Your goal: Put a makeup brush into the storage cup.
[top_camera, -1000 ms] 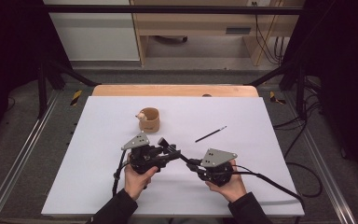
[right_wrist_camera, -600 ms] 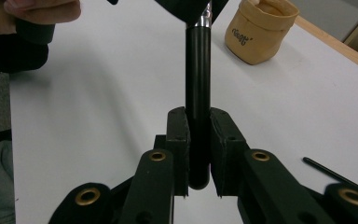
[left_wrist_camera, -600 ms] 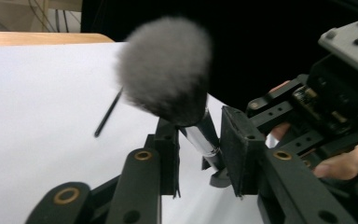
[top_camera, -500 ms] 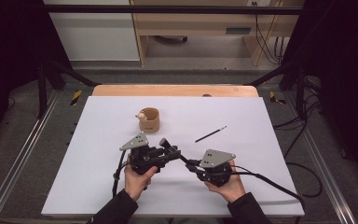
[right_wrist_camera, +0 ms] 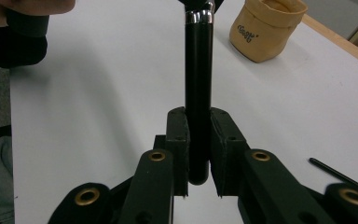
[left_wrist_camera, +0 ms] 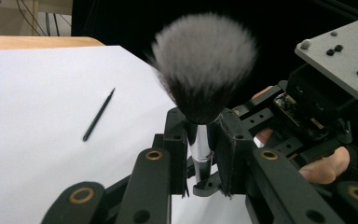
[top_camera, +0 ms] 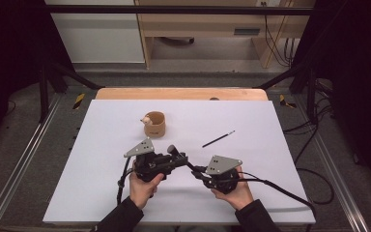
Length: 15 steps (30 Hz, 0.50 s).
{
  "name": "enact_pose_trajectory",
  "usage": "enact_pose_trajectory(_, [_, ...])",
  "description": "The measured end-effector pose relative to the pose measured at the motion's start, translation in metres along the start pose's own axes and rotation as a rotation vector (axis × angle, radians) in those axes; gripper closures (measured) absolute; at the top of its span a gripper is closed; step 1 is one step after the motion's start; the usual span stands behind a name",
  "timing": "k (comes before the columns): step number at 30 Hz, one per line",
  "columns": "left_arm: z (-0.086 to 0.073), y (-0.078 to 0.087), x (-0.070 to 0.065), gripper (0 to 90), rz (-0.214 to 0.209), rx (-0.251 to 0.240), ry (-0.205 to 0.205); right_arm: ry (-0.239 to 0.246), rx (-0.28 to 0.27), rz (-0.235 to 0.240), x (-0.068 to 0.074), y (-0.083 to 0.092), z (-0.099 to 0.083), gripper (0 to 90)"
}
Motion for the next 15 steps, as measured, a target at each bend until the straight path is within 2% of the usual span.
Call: enact_pose_trajectory(15, [0.0009, 0.0004, -0.0056, 76.5, -0.002, 0.010, -0.044, -0.005, 0.001, 0.003, 0.0007, -0.0008, -0.0006, 78.2])
Point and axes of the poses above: each handheld gripper's, and its own axes: y roughly backward along the jaws, z roughly out of its top, x roughly to its left, the point moved 6 cm from there along -y, roughly forward along the jaws, and after that the axes turned 12 degrees about -x, right-handed, at the moved point
